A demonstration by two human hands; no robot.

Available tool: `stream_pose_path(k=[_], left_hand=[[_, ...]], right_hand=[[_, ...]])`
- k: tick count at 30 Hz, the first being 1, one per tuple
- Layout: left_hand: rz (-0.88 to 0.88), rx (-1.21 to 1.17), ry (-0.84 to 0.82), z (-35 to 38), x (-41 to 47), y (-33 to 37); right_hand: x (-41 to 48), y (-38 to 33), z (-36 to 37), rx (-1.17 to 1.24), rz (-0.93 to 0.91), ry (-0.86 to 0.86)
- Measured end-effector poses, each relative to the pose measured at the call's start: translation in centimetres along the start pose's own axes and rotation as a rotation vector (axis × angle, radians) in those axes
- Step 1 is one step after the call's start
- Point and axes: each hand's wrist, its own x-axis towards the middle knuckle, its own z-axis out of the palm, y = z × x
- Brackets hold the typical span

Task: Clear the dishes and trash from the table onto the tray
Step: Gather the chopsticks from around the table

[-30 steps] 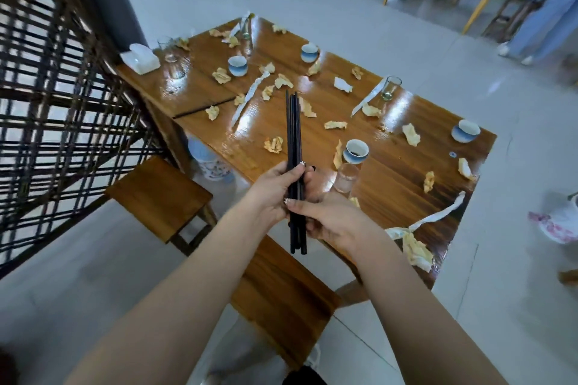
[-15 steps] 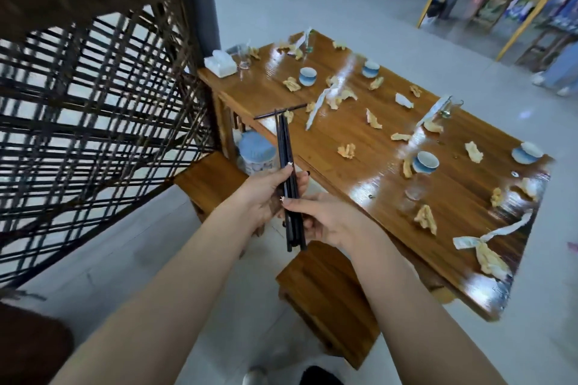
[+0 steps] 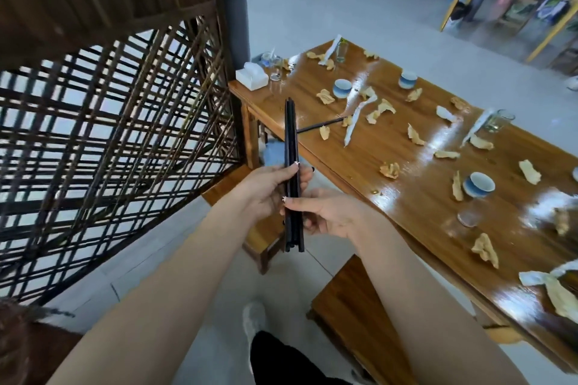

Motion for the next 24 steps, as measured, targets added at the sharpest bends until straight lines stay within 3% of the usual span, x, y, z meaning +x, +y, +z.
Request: stream_pose_path(k=[11,24], left_hand=[[-0.102,0.099,-0.068,-2.6,13.5,9.7],[-0.231,0.200,-0.128,-2.8,24.0,15.7]], right_hand=[[13.2,-8.0,-3.4,0.105,-0.025,0.044],[21.1,-13.1,-7.0,0.209,-0.001,0.150]])
